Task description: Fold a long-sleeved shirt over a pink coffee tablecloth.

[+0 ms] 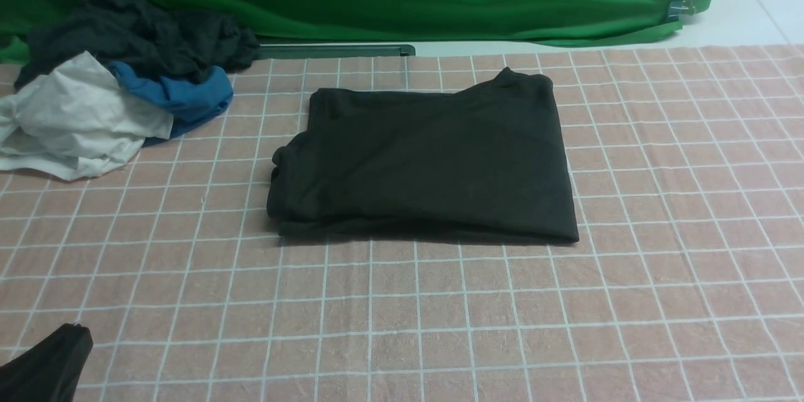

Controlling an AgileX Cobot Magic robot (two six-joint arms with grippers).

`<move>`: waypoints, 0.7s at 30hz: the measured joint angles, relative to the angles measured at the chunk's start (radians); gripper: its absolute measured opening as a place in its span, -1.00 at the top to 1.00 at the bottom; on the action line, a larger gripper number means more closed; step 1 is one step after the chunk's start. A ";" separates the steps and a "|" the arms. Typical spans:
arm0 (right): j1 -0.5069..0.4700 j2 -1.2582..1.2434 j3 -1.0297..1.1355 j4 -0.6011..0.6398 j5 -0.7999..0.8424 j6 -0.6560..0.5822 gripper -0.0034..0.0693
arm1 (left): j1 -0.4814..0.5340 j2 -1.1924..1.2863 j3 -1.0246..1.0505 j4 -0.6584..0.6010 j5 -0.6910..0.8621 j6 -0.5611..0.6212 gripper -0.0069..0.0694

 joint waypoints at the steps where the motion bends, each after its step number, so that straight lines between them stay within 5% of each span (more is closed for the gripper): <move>1: 0.000 0.000 0.000 0.000 0.000 0.000 0.39 | 0.000 0.000 0.000 0.001 -0.007 0.000 0.77; 21: 0.000 0.000 0.000 0.000 0.000 0.000 0.25 | 0.000 0.000 0.000 0.002 -0.019 0.000 0.77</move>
